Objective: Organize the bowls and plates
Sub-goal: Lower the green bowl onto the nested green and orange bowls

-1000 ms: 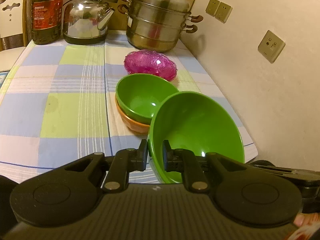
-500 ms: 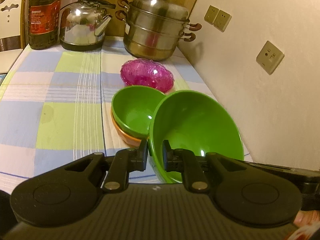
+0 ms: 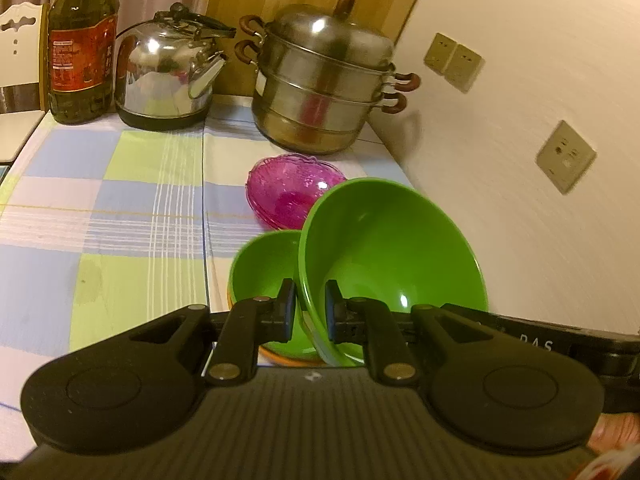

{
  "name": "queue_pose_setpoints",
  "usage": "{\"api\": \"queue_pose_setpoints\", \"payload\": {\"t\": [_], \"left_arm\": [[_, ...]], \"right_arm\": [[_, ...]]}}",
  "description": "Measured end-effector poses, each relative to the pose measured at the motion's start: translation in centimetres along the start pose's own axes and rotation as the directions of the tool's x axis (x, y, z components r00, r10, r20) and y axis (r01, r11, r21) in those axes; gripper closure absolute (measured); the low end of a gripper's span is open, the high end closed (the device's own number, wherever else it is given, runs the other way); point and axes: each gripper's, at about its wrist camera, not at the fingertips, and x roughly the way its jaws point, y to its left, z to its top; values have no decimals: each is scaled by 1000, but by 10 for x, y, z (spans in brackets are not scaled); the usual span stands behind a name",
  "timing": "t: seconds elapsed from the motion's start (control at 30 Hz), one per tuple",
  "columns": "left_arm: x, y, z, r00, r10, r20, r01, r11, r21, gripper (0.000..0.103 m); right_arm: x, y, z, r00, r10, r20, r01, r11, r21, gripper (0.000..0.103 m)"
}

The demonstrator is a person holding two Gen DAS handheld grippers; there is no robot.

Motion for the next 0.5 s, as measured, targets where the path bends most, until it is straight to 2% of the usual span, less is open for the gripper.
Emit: {"api": "queue_pose_setpoints", "payload": {"t": [0.23,0.5], "left_arm": [[34,17,14,999,16,-33,-17,1000,-25,90],[61,31,8,996,43,-77,-46,999,-28,90]], "right_arm": [[40,2,19,1000,-8,-30,7,1000,-18,87],[76,1,19,997,-19,-80,17,999,-29,87]]}}
